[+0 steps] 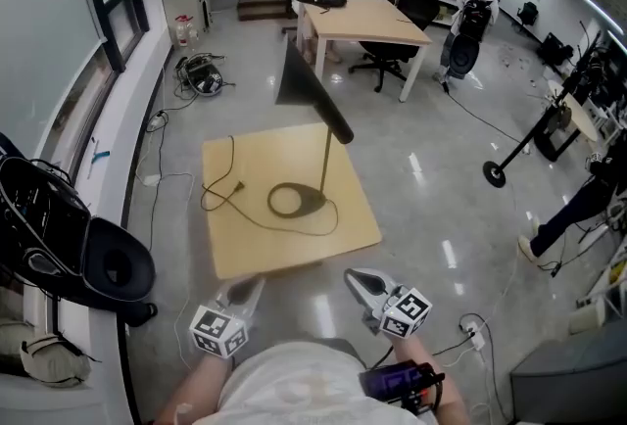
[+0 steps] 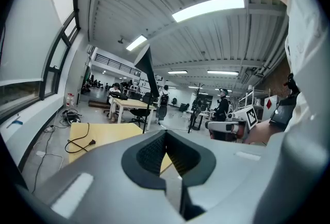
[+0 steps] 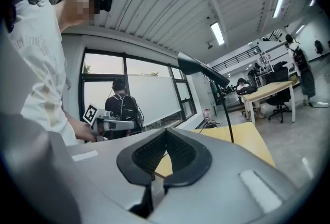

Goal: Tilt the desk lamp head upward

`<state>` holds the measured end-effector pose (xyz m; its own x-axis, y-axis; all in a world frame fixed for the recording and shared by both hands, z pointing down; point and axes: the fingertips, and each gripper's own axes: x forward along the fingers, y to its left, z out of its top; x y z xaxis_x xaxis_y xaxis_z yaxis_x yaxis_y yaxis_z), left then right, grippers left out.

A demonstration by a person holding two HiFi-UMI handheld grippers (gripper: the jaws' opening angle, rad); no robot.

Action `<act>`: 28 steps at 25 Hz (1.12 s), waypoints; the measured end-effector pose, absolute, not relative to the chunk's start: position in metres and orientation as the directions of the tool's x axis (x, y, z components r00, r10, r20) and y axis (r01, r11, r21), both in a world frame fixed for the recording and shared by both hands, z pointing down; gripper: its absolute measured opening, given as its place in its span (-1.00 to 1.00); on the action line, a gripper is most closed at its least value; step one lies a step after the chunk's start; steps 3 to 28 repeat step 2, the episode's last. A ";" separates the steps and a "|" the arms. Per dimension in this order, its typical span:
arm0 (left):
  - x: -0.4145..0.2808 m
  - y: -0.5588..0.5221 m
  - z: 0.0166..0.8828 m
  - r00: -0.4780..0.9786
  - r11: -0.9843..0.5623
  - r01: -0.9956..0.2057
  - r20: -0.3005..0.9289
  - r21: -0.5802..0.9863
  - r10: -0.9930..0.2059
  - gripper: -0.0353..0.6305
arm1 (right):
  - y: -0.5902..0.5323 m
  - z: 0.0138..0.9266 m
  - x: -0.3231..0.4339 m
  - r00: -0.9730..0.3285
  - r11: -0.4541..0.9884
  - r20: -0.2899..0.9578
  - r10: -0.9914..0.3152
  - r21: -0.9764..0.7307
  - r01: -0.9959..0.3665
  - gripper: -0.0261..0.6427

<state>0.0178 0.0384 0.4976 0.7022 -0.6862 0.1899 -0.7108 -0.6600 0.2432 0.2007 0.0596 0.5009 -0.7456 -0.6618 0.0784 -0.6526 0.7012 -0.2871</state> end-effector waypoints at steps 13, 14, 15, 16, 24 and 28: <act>0.017 0.046 0.501 0.706 -0.663 -0.707 0.193 0.247 -0.681 -0.89 | 0.067 0.502 0.201 -0.740 0.695 0.074 -0.668 -0.294 -0.657 -0.89; 0.017 0.046 0.501 0.706 -0.663 -0.707 0.193 0.247 -0.681 -0.89 | 0.067 0.502 0.201 -0.740 0.695 0.074 -0.668 -0.294 -0.657 -0.89; 0.017 0.046 0.501 0.706 -0.663 -0.707 0.193 0.247 -0.681 -0.89 | 0.067 0.502 0.201 -0.740 0.695 0.074 -0.668 -0.294 -0.657 -0.89; 0.017 0.046 0.501 0.706 -0.663 -0.707 0.193 0.247 -0.681 -0.89 | 0.067 0.502 0.201 -0.740 0.695 0.074 -0.668 -0.294 -0.657 -0.89; 0.017 0.046 0.501 0.706 -0.663 -0.707 0.193 0.247 -0.681 -0.89 | 0.067 0.502 0.201 -0.740 0.695 0.074 -0.668 -0.294 -0.657 -0.89; 0.017 0.046 0.501 0.706 -0.663 -0.707 0.193 0.247 -0.681 -0.89 | 0.067 0.502 0.201 -0.740 0.695 0.074 -0.668 -0.294 -0.657 -0.89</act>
